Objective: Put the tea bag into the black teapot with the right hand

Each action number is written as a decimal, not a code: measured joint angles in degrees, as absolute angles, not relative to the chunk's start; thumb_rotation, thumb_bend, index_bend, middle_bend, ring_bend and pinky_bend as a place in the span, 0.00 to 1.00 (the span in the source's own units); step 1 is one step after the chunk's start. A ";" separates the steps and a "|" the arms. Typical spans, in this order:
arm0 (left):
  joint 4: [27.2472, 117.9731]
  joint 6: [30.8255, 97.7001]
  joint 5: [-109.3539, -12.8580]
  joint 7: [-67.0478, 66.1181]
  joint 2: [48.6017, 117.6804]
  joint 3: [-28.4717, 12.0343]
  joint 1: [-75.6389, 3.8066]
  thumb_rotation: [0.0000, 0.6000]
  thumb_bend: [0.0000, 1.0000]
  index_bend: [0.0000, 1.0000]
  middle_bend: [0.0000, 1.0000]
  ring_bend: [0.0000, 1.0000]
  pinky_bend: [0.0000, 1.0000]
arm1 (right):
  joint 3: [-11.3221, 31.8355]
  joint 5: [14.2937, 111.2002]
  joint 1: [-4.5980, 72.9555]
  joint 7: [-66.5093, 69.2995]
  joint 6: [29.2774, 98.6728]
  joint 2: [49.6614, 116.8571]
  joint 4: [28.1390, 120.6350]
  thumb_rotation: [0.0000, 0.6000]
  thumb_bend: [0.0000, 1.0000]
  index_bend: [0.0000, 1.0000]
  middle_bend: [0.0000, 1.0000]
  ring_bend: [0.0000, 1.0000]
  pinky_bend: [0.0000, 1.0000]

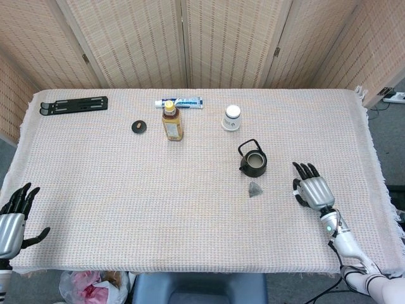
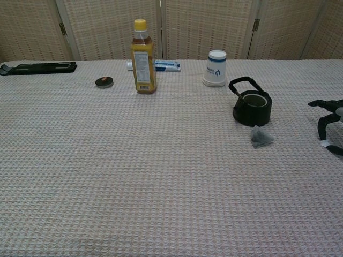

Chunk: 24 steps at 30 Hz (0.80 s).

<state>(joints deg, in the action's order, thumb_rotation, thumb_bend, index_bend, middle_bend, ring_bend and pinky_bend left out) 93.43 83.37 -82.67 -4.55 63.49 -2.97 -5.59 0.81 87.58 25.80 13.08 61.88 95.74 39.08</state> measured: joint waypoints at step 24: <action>93.34 83.31 -82.90 -4.95 63.64 -2.82 -5.68 1.00 0.26 0.00 0.00 0.03 0.25 | 3.31 87.21 25.74 9.97 68.03 90.25 48.92 1.00 0.30 0.57 0.00 0.00 0.00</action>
<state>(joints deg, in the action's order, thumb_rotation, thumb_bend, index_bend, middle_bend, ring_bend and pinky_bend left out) 93.34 83.31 -82.90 -4.95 63.64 -2.82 -5.68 3.31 87.21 25.74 9.97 68.03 90.25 48.92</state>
